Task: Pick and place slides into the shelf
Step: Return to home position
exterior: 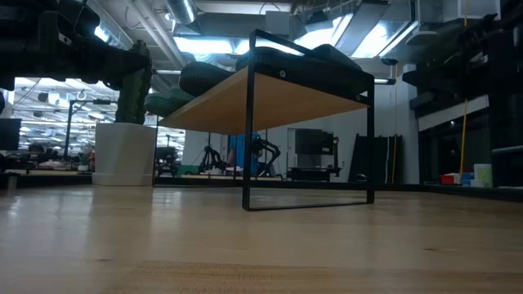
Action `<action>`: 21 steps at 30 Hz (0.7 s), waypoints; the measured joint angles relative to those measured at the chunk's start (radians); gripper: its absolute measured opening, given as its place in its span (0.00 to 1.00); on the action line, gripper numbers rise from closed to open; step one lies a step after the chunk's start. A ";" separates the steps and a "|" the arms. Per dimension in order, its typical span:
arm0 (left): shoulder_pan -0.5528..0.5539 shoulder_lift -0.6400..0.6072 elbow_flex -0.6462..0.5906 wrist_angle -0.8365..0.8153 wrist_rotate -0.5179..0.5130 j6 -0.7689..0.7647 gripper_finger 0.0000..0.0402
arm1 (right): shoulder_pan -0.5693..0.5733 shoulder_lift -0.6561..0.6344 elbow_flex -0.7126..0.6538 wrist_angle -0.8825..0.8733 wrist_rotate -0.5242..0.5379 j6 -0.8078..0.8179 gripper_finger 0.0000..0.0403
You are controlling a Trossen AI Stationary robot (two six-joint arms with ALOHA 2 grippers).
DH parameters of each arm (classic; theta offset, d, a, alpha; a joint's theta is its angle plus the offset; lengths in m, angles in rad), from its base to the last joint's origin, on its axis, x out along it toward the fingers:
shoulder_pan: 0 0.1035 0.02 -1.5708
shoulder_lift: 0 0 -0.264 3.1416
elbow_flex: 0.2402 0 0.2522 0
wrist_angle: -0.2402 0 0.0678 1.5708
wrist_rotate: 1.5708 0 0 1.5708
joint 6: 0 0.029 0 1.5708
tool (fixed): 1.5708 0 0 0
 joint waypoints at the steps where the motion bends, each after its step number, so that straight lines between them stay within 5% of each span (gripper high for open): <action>1: 0.000 0.000 0.000 0.000 0.000 0.000 0.00 | 0.000 0.000 0.000 0.008 -0.001 0.007 0.01; 21: 0.000 0.000 0.000 0.000 0.000 0.000 0.00 | 0.000 0.000 0.000 0.062 -0.001 0.089 0.01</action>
